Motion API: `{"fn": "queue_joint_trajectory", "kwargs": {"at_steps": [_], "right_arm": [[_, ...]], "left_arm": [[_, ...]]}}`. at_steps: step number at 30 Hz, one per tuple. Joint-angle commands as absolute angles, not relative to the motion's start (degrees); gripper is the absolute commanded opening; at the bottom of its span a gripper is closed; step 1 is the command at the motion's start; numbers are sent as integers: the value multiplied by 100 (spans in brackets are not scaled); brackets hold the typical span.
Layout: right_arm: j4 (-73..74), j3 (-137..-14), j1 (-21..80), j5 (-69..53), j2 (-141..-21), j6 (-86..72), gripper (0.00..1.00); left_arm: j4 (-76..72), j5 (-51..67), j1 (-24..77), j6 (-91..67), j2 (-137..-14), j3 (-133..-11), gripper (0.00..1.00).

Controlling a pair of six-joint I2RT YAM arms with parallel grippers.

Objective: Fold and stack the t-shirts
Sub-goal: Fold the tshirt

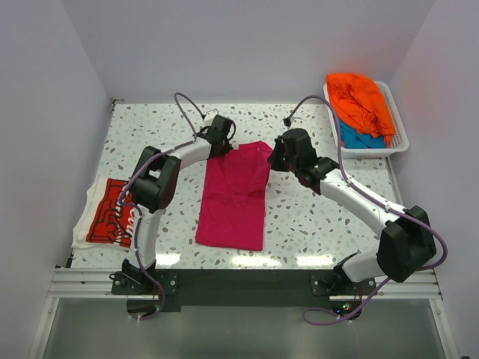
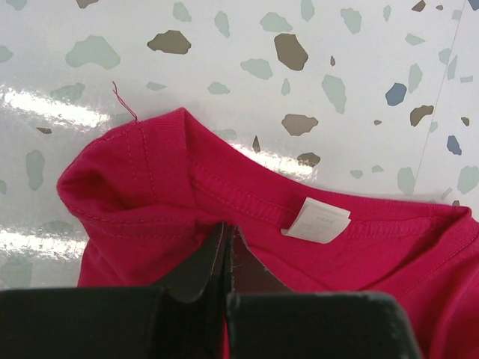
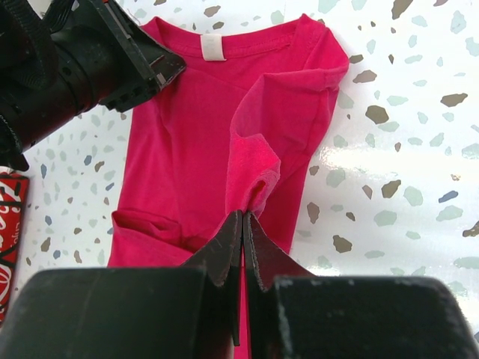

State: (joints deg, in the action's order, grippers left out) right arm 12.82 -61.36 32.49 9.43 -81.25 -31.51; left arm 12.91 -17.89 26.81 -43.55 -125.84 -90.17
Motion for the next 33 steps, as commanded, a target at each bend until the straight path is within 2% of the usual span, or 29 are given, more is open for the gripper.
{"fn": "queue_joint_trajectory", "kwargs": {"at_steps": [1,17,33], "right_arm": [[1037,-6091,3234,1002,-8060,-3208,0],[958,-6056,3234,1011,-8200,-3208,0],[905,-6152,3234,932,-8314,-3243,0]], "left_arm": [[985,-1793,2698,-4201,-12305,-9097,0],[88,-1108,2698,-3858,-11944,-8605,0],[-386,-246,2698,-3647,-12454,-8701,0]]}}
